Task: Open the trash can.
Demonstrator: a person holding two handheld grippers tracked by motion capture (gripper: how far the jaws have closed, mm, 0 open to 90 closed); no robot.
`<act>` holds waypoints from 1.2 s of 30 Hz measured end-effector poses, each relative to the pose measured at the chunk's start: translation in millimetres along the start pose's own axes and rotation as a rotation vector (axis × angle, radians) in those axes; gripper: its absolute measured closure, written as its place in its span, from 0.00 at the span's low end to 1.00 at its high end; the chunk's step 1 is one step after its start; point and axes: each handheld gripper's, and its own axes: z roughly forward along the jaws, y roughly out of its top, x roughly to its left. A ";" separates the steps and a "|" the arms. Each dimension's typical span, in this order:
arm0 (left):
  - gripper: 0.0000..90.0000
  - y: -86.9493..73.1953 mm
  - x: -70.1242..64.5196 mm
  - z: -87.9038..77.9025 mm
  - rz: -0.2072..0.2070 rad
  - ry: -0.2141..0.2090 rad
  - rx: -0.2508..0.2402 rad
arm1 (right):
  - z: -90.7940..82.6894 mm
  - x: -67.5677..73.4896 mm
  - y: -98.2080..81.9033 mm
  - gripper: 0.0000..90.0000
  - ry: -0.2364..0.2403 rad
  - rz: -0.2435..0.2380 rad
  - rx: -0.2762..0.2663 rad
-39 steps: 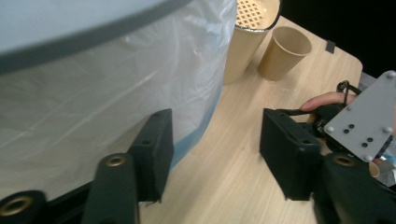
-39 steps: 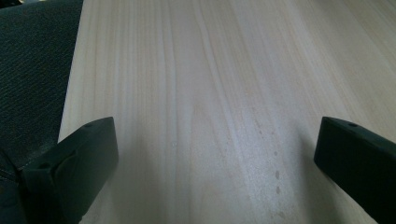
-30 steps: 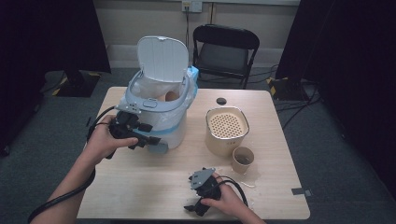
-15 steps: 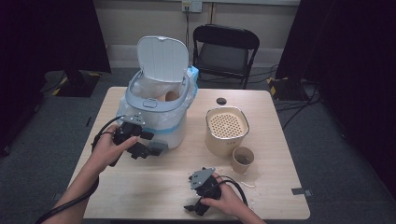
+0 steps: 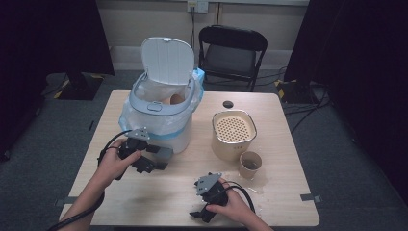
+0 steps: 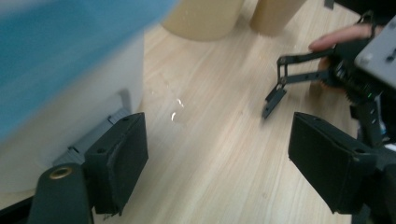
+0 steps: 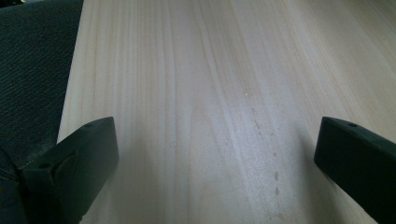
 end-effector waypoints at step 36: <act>0.19 -73.4 5.9 38.5 0.093 0.006 0.115 | -23.8 -6.0 -7.4 0.17 -0.023 0.045 -0.011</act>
